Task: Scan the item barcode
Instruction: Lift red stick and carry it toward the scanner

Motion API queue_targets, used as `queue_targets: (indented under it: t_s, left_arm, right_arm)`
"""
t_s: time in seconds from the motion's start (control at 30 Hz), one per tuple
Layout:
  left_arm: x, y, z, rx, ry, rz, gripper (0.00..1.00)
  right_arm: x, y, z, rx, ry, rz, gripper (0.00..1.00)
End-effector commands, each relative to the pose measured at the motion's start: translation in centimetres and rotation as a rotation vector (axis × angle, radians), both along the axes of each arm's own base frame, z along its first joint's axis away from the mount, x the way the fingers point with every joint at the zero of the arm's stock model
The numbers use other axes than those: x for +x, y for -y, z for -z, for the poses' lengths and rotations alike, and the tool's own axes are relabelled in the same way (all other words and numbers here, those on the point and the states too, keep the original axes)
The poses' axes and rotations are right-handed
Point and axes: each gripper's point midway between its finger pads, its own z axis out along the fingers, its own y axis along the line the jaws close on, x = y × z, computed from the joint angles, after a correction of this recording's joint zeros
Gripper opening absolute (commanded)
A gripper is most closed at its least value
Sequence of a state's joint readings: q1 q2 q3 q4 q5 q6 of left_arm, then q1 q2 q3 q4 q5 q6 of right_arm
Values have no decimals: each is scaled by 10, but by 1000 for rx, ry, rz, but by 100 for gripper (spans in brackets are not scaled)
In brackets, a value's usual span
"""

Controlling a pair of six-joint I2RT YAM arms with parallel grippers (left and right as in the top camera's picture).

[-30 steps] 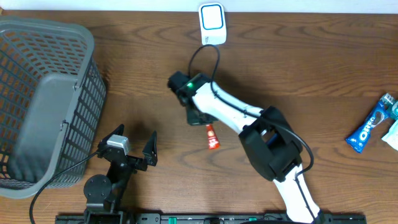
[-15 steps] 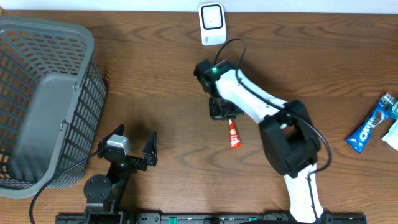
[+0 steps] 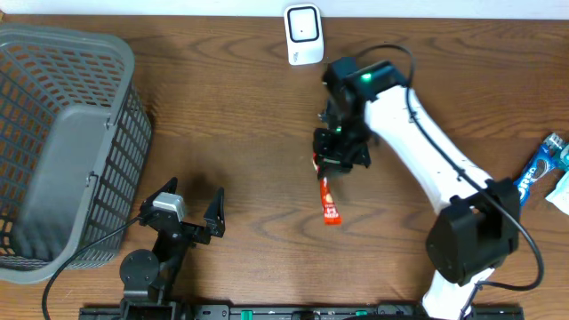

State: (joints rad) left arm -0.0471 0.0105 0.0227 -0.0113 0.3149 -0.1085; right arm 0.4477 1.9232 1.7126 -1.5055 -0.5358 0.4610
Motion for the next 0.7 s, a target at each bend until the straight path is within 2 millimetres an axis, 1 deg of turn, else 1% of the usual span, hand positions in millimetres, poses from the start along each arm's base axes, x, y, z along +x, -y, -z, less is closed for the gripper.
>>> queue_targets:
  t_s: [0.0,0.1,0.13,0.3,0.43,0.57,0.67]
  left_arm:
    - [-1,2,15,-7,-47,10,98]
    - [-1,2,15,-7,-47,10,98]
    - [-1,2,15,-7,-47,10,98]
    - [-1,2,15,-7,-47,10,98]
    - [-1,2,15,-7,-47,10,98]
    - [-1,2,15,-7,-47,10,98]
    - [-1,2,15,-7,-47,10,98]
  right_arm:
    - [-20,-25,-44,277,-191,80,1]
    - [-33,-22,-57,293,-299,123,1]
    - [-34,-23,-60,309,-313,130,1]
    - [-34,-33,-72,388,-344,145,1]
    - [-32,-44,-90,500,-390,177,1]
    - [-31,-45,-92,498,-415,201,1]
    - [-31,-45,-92,443,-498,285,1]
